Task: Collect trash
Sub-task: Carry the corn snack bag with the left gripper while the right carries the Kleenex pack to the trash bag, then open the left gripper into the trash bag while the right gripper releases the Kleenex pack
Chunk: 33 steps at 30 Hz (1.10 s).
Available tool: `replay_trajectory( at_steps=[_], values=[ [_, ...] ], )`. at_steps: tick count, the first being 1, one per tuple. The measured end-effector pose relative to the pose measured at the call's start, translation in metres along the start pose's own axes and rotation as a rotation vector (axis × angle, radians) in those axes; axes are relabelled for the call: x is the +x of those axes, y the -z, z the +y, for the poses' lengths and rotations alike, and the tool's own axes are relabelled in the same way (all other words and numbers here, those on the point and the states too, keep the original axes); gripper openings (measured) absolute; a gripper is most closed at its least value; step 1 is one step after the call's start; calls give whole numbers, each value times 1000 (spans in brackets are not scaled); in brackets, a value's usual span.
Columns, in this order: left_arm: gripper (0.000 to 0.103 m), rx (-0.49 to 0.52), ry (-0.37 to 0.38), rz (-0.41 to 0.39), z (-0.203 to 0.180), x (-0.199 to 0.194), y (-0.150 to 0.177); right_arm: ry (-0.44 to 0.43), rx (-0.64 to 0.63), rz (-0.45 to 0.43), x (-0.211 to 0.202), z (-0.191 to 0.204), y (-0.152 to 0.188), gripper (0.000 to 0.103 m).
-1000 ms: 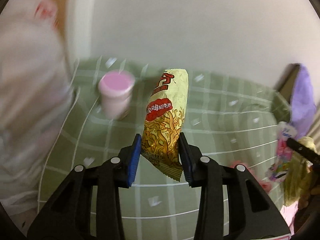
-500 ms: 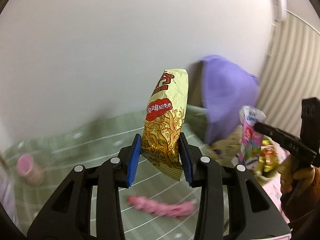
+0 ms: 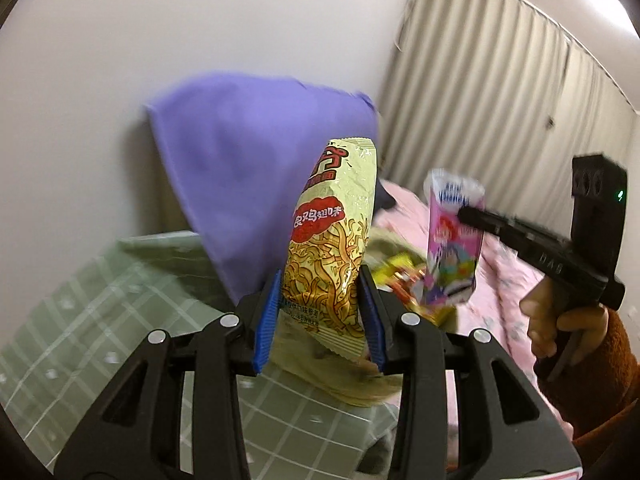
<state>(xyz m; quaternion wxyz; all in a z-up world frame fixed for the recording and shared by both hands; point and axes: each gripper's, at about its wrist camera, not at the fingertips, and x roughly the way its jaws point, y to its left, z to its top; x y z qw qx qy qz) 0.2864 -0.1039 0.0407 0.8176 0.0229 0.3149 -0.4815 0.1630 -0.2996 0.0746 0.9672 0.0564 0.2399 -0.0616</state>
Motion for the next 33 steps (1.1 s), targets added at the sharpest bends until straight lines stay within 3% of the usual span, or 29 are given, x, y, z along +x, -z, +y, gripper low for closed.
replay_trajectory(
  at_steps=[6, 13, 18, 28, 31, 33],
  values=[
    [36, 71, 53, 164, -20, 73, 6, 46, 41, 5, -3, -26, 6, 6],
    [36, 60, 75, 293, -14, 124, 12, 58, 54, 80, 26, -51, 21, 6],
    [36, 125, 95, 386, -29, 152, 14, 58, 25, 137, 53, -57, 35, 6],
    [37, 135, 66, 427, -42, 185, 17, 44, -23, 264, 86, -74, 71, 6],
    [53, 89, 97, 420, -44, 178, 21, 17, 0, 265, 80, -78, 78, 6],
    [57, 75, 101, 402, -46, 177, 24, 7, 9, 253, 76, -81, 80, 7]
  ],
)
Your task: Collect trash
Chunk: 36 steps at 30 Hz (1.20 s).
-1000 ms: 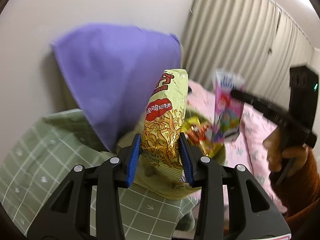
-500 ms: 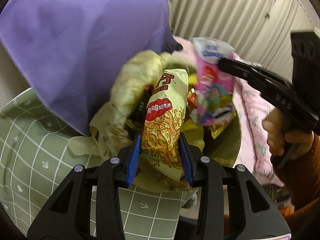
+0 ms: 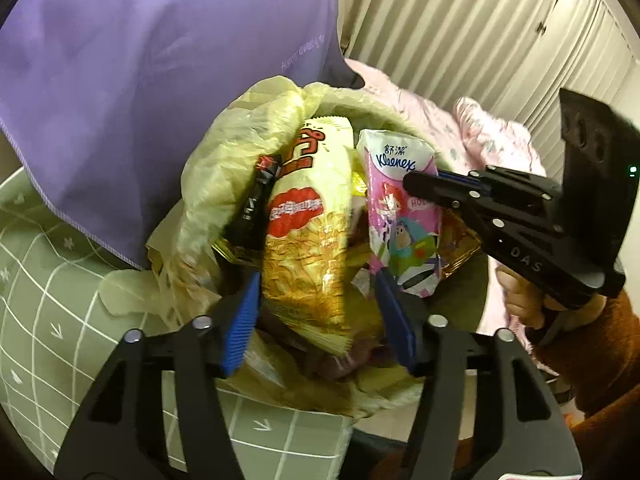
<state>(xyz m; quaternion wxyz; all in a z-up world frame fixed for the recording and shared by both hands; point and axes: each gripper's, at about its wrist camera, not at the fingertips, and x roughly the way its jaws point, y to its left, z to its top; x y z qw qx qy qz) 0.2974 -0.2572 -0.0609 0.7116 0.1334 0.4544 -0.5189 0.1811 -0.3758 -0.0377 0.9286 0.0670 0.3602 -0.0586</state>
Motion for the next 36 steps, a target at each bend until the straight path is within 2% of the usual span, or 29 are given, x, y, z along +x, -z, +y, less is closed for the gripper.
replay_trajectory(
  at_steps=[4, 6, 8, 12, 15, 19, 23, 27, 31, 33, 36],
  values=[
    [67, -22, -29, -66, -5, -16, 13, 14, -4, -21, -7, -3, 4, 10],
    [71, -48, -30, -104, -5, -26, 19, 3, -4, -32, -9, -4, 4, 19],
    [74, -73, -41, -143, -4, -41, 26, -15, -5, -46, -14, -4, 5, 34],
    [74, -170, -120, -239, 0, -77, 50, -10, -1, -85, -28, 2, 7, 34],
    [75, -247, -185, -313, -4, -105, 78, -28, 2, -129, -46, 11, 11, 42],
    [81, -321, -305, -381, -17, -139, 119, -92, -18, -150, -76, 35, 21, 44],
    [94, -379, -465, -432, -43, -178, 171, -173, -53, -150, -106, 67, 37, 44],
    [94, -445, -646, -476, -78, -206, 220, -271, -76, -125, -131, 98, 58, 44],
    [94, -495, -809, -491, -110, -228, 258, -312, -138, -107, -152, 132, 83, 48],
    [94, -518, -866, -484, -123, -237, 270, -350, -154, -98, -162, 147, 95, 48],
    [94, -525, -947, -501, -144, -251, 291, -357, -194, -103, -175, 164, 107, 48]
  ],
)
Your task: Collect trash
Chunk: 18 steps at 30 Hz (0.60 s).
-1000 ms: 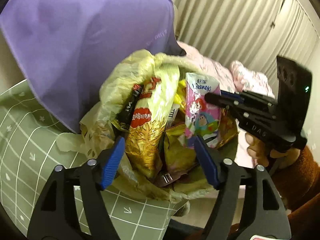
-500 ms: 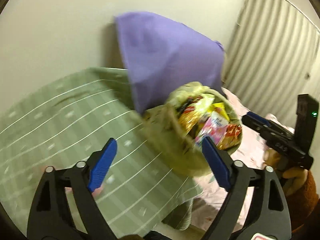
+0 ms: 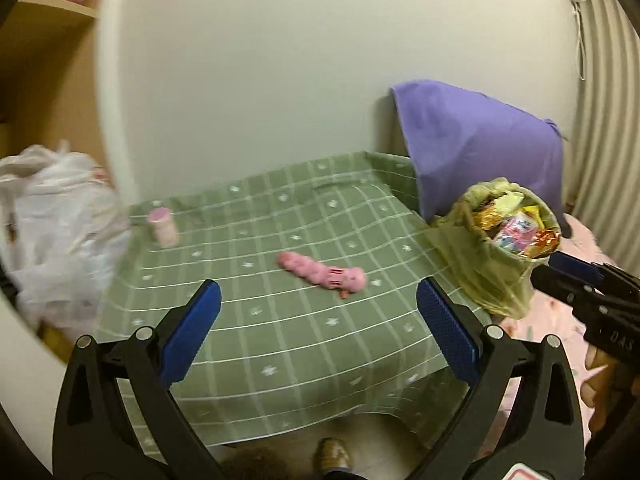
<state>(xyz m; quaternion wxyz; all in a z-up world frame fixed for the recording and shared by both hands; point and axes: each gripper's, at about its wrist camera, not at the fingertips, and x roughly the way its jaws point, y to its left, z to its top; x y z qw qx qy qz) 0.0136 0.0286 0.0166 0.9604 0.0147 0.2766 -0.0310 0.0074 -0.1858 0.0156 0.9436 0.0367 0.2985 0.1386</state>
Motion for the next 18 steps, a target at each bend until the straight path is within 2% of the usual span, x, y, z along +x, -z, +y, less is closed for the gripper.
replay_trajectory(
  at_steps=[4, 10, 18],
  values=[
    [94, -39, -69, -19, 16, -21, 7, -13, -52, -7, -12, 28, 10, 48],
    [94, -88, -83, 4, 39, -30, 15, -23, -74, -14, -17, 47, 15, 48],
    [94, -88, -79, 0, 36, -36, 14, -21, -86, -20, -19, 50, 18, 48]
  ],
)
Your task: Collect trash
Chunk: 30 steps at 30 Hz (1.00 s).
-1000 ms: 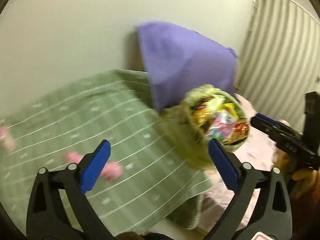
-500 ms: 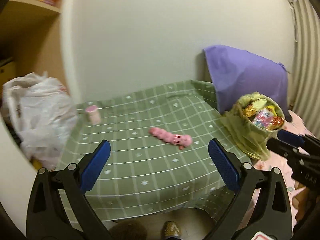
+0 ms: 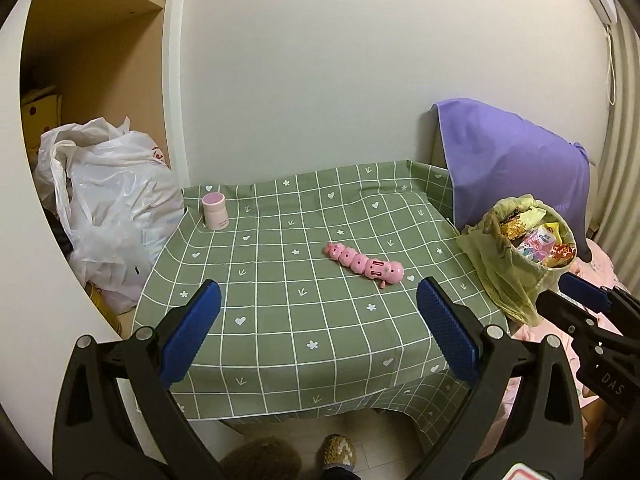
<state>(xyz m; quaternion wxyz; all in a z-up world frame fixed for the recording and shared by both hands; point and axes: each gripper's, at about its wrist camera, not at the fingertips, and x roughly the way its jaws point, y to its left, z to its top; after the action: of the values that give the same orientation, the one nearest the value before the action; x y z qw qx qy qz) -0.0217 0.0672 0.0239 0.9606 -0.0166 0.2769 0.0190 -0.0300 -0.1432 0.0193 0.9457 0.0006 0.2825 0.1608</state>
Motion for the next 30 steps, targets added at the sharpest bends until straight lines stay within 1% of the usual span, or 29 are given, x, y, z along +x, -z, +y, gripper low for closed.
replay_trajectory(
  at_steps=[12, 30],
  values=[
    [94, 10, -5, -17, -2, -4, -4, 11, 21, -15, -4, -12, 0, 48],
    [94, 14, -1, -19, -5, -7, -3, 9, 24, -8, -2, -10, -1, 48]
  ],
)
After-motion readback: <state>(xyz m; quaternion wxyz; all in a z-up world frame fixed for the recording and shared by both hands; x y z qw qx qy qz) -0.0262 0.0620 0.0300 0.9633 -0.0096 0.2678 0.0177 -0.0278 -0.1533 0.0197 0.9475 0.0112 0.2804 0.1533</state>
